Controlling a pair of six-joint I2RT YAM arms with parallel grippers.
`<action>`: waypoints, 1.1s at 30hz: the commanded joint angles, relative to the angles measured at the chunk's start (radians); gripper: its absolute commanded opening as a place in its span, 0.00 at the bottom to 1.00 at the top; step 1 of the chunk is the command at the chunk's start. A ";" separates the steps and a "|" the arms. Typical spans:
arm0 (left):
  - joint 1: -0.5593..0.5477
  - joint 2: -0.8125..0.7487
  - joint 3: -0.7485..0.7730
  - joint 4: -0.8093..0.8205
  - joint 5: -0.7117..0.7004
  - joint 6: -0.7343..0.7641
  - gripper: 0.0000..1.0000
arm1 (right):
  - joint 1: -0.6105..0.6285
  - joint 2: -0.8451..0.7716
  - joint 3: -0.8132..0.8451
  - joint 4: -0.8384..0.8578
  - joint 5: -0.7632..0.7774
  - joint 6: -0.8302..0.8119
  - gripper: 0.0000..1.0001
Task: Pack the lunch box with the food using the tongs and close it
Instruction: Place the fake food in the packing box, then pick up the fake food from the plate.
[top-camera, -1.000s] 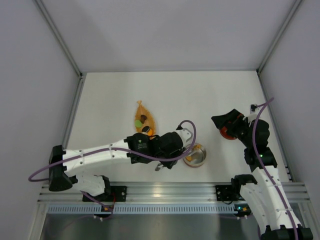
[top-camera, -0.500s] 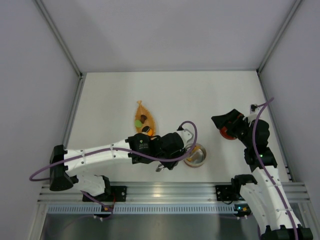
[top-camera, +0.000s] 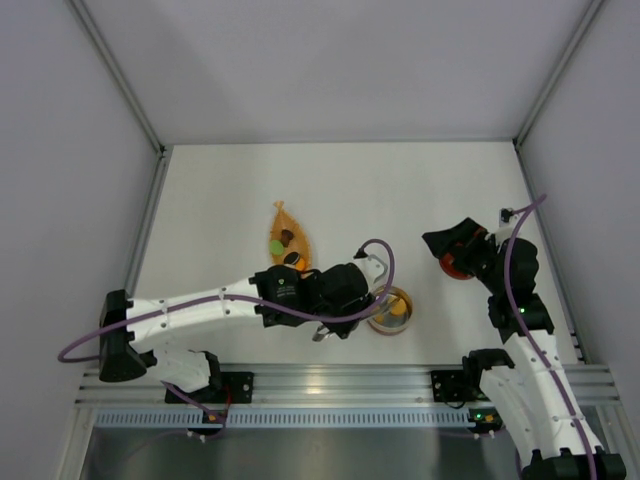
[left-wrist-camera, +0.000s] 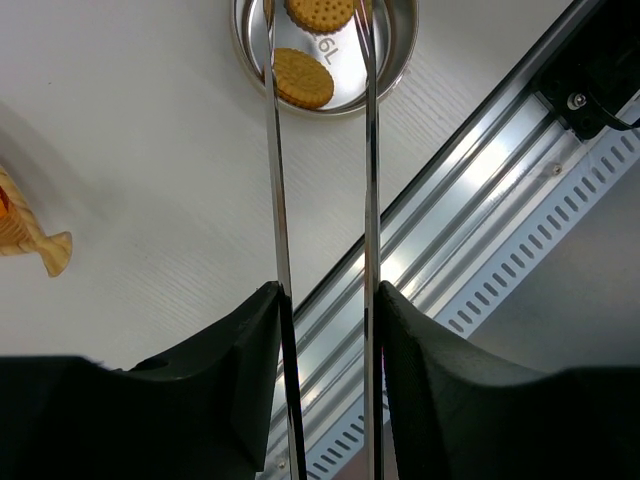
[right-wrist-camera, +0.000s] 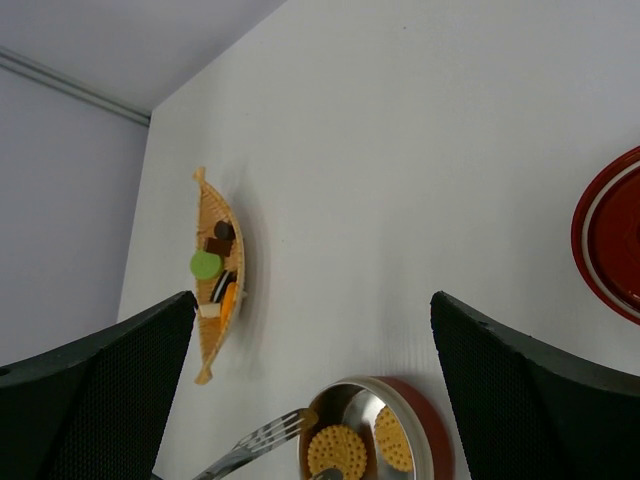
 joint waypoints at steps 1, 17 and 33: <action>-0.005 -0.019 0.052 0.019 -0.043 0.006 0.47 | -0.009 0.005 0.016 0.074 -0.008 -0.003 0.99; 0.324 -0.216 0.041 -0.106 -0.246 -0.060 0.49 | -0.011 -0.007 0.009 0.074 -0.014 -0.001 1.00; 0.601 -0.162 -0.132 -0.020 -0.187 0.036 0.50 | -0.009 -0.015 -0.001 0.077 -0.021 0.000 1.00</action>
